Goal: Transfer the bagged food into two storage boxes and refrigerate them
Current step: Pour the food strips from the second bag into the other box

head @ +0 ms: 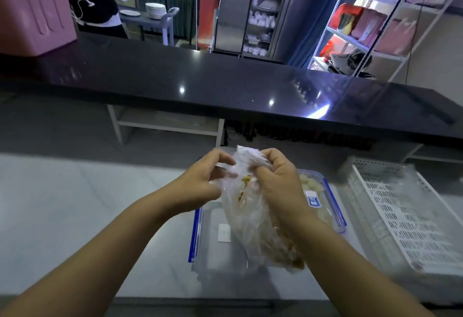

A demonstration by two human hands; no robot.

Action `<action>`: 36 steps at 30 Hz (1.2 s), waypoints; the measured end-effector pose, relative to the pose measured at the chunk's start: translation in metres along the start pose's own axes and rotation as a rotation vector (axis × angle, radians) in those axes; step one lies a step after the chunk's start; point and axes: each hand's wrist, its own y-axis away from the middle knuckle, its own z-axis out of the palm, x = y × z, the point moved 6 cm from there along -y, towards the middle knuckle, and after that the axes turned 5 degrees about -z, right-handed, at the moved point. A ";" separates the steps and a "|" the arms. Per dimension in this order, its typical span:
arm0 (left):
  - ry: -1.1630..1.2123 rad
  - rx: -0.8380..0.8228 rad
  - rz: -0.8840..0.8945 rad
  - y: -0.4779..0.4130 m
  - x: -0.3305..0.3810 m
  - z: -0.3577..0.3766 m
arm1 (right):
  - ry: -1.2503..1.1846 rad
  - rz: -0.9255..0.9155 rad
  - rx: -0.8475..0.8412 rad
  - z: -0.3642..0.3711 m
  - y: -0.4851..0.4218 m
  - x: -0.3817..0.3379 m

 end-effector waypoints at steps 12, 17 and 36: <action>0.074 0.337 -0.039 0.007 -0.029 -0.006 | 0.281 -0.058 -0.264 0.041 0.019 0.035; 0.081 0.507 -0.107 0.013 -0.042 -0.022 | 0.195 0.014 -0.415 0.033 0.023 0.045; -0.680 0.310 -0.053 -0.010 -0.025 0.029 | 0.075 0.153 -0.454 -0.001 0.019 0.069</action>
